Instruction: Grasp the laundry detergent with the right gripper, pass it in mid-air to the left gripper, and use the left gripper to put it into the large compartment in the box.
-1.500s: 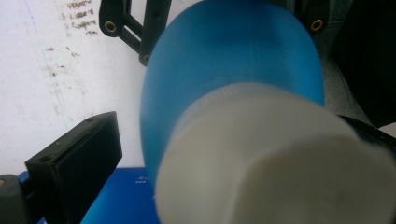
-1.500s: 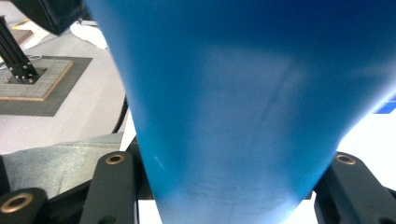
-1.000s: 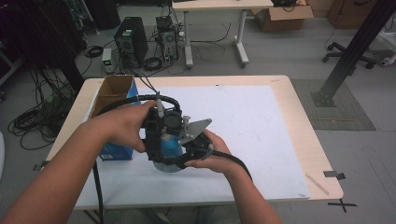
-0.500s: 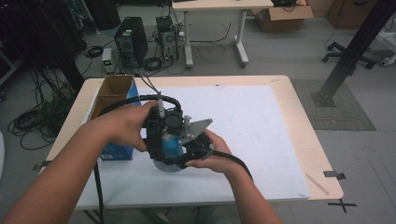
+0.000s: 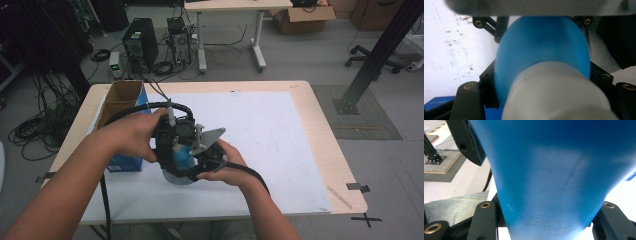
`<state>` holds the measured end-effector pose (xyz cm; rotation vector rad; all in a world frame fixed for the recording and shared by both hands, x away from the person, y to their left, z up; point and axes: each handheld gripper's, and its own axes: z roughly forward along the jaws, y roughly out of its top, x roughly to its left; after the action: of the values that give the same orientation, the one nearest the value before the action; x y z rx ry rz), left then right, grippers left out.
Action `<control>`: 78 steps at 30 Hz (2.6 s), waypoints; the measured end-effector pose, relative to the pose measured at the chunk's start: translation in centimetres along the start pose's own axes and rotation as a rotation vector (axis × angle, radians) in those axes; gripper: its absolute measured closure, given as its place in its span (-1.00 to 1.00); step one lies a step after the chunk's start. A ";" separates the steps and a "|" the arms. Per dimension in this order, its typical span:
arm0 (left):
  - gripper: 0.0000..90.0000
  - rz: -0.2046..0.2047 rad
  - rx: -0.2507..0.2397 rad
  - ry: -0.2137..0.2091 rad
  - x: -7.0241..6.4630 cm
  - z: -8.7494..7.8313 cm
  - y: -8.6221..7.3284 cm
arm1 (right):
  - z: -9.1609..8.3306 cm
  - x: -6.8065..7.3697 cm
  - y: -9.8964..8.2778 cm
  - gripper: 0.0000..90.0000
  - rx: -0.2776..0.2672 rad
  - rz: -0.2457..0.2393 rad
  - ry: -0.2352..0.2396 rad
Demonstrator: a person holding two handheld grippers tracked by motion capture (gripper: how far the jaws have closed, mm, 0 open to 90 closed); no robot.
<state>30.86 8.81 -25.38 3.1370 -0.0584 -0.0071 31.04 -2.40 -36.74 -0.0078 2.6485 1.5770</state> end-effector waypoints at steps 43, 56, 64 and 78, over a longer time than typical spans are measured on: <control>-0.14 -0.003 0.032 0.068 -0.4 -1.4 0.8 | -1.4 0.0 -0.8 -0.43 -0.051 0.029 -0.009; -0.14 -0.014 0.038 0.066 -0.2 -1.7 1.2 | -2.5 -0.3 -1.2 -0.70 -0.051 0.040 -0.065; -0.14 -0.026 0.035 0.058 0.1 -1.8 1.0 | -2.8 -0.5 -1.4 -0.93 -0.064 0.048 -0.041; -0.15 -0.146 0.015 0.005 1.3 -2.6 0.4 | -6.7 -0.2 -1.0 -0.98 -0.026 -0.005 -0.039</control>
<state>32.11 8.35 -22.83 3.1485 0.1714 0.0011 30.91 -8.79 -34.47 0.0144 2.5968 1.5928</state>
